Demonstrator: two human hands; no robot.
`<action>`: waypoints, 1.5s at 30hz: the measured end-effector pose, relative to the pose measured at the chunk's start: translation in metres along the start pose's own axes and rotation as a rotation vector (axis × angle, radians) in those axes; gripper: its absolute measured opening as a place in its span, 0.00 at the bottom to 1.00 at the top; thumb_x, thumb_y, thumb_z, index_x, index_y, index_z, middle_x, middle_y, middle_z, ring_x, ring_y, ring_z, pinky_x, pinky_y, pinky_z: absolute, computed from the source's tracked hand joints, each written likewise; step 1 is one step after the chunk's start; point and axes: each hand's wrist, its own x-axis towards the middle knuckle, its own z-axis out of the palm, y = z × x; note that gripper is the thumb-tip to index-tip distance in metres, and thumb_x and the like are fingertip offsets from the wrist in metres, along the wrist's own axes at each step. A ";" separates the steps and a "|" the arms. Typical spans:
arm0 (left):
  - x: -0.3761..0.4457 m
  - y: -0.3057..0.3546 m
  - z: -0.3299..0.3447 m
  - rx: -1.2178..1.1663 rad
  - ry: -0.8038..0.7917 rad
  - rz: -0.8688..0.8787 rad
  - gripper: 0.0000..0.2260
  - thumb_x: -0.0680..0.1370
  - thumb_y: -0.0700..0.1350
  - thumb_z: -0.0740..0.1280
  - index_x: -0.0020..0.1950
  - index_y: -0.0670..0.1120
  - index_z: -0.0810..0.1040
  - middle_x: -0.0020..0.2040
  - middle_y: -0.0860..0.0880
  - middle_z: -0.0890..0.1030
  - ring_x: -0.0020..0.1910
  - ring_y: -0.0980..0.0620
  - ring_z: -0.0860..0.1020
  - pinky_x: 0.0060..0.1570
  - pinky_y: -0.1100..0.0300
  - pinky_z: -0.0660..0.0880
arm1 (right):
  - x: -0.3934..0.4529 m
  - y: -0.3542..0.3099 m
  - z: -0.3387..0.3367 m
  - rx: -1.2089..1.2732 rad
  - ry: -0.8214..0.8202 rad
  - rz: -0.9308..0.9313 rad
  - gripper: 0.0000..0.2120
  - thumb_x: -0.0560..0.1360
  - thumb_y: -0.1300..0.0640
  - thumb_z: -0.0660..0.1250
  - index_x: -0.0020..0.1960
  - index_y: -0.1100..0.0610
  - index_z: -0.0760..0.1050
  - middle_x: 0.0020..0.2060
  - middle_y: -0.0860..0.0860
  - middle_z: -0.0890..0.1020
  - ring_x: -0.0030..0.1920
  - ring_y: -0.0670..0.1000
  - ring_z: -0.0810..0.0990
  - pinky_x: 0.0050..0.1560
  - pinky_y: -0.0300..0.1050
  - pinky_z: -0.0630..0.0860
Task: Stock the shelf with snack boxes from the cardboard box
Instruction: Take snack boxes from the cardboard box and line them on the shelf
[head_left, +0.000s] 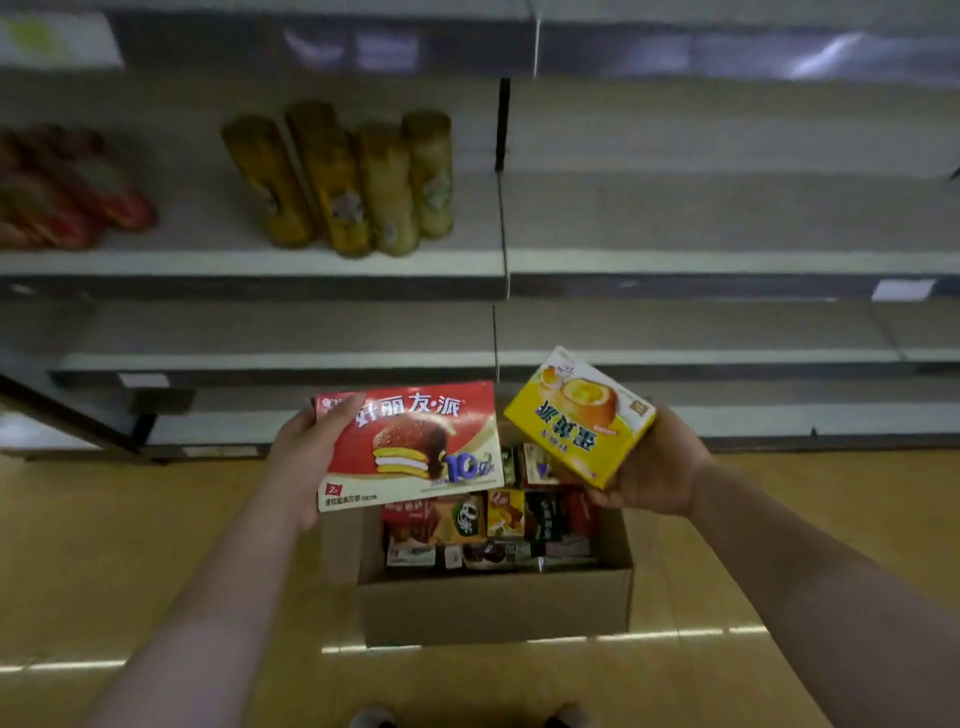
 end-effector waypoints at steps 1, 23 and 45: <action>-0.012 0.015 0.000 0.005 -0.001 0.000 0.20 0.73 0.55 0.71 0.59 0.47 0.75 0.45 0.42 0.85 0.37 0.42 0.84 0.30 0.55 0.80 | -0.014 -0.010 0.005 -0.050 -0.005 -0.001 0.24 0.77 0.40 0.52 0.58 0.53 0.78 0.54 0.60 0.82 0.50 0.61 0.81 0.41 0.49 0.77; -0.147 0.212 0.027 -0.229 -0.112 0.039 0.18 0.76 0.53 0.70 0.56 0.40 0.78 0.41 0.37 0.85 0.37 0.39 0.84 0.37 0.47 0.82 | -0.202 -0.164 0.194 -0.089 -0.370 -0.961 0.43 0.66 0.67 0.71 0.71 0.44 0.54 0.48 0.50 0.82 0.46 0.57 0.81 0.44 0.53 0.75; -0.143 0.288 0.039 -0.031 -0.213 0.165 0.17 0.75 0.53 0.71 0.52 0.41 0.75 0.43 0.37 0.83 0.39 0.38 0.83 0.35 0.49 0.79 | -0.238 -0.159 0.177 -0.018 -0.259 -0.844 0.34 0.65 0.52 0.73 0.70 0.51 0.67 0.62 0.60 0.77 0.55 0.62 0.79 0.44 0.55 0.81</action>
